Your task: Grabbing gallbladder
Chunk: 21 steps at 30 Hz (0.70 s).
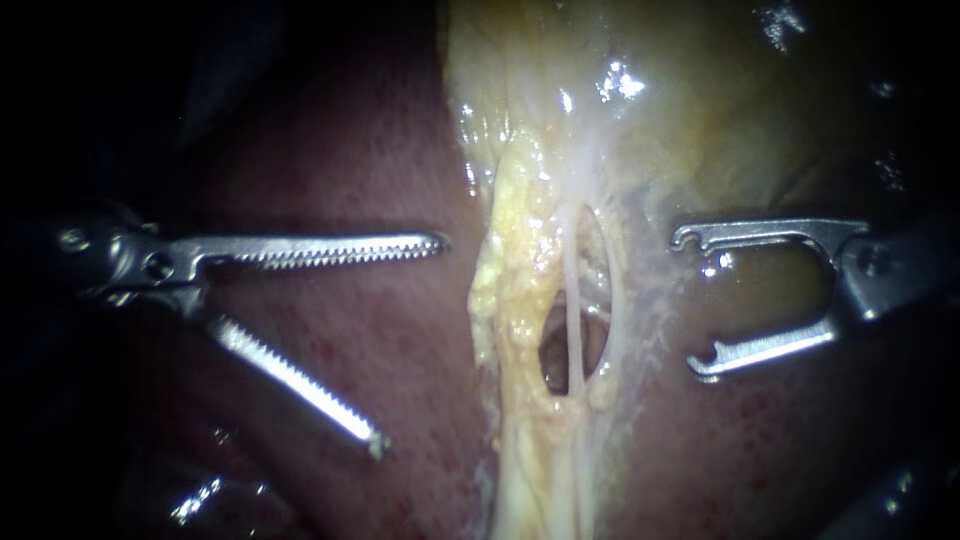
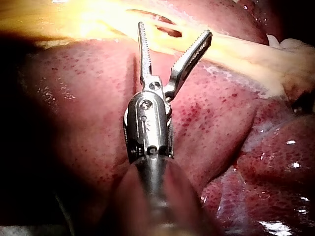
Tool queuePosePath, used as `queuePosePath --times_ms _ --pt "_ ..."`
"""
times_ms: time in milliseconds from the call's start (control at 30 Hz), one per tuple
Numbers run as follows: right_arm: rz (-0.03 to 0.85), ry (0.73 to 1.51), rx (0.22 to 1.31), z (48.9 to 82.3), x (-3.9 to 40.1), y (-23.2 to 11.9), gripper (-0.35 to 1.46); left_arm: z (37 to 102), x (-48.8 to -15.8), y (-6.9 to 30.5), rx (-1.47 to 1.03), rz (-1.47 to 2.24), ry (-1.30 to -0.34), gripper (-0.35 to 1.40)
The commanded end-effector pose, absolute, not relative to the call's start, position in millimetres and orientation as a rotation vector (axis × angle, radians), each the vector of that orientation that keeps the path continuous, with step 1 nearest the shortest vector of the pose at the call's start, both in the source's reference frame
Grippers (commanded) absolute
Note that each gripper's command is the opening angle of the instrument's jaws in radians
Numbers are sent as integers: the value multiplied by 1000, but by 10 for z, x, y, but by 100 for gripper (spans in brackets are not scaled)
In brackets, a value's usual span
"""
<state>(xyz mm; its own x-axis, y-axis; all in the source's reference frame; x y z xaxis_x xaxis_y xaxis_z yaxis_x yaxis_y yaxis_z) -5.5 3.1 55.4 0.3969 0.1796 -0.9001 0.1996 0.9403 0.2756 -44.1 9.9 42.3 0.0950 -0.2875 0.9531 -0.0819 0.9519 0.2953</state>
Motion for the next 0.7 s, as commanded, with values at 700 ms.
queuePosePath --times_ms 700 --pt "-13 1170 367 555 -55 32 60 406 -431 129 326 -390 -1384 89"
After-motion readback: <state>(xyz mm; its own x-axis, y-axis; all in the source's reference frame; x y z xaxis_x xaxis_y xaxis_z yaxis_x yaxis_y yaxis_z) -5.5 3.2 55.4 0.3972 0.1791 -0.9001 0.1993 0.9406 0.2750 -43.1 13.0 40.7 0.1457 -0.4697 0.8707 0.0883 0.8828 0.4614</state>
